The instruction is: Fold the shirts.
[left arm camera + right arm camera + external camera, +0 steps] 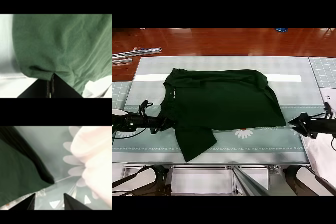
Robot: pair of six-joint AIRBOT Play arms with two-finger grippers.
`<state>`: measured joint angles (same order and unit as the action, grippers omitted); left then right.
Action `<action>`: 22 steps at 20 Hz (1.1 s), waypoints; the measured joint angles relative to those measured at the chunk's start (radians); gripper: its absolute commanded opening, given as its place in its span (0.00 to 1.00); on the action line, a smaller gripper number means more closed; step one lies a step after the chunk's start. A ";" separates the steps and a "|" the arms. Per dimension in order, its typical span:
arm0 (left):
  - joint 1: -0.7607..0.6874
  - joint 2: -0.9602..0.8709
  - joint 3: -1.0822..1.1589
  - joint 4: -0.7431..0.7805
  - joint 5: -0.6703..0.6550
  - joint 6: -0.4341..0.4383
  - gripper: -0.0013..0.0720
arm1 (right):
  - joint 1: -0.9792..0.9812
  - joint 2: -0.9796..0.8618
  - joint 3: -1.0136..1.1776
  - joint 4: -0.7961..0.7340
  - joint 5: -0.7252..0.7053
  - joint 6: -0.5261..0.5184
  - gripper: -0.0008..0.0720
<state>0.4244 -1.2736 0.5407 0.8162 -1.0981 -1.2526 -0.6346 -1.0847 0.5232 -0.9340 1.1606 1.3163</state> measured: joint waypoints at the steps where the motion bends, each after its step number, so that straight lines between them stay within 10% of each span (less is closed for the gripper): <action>1: 0.000 0.000 0.000 0.000 0.001 0.000 0.04 | 0.019 -0.027 -0.002 0.011 -0.007 -0.004 0.57; 6: -0.001 0.000 0.000 0.000 0.006 0.003 0.04 | 0.124 -0.137 0.011 0.139 -0.094 -0.026 0.49; 8: -0.001 0.000 0.000 -0.002 0.013 0.003 0.04 | 0.179 -0.181 0.040 0.169 -0.140 -0.035 0.06; 22: 0.002 0.269 0.777 -0.259 0.052 0.003 0.04 | 0.409 -0.095 1.088 0.159 0.075 0.053 0.06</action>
<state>0.4259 -1.0042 1.3174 0.5568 -1.0462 -1.2491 -0.2253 -1.1801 1.6112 -0.7750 1.2358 1.3689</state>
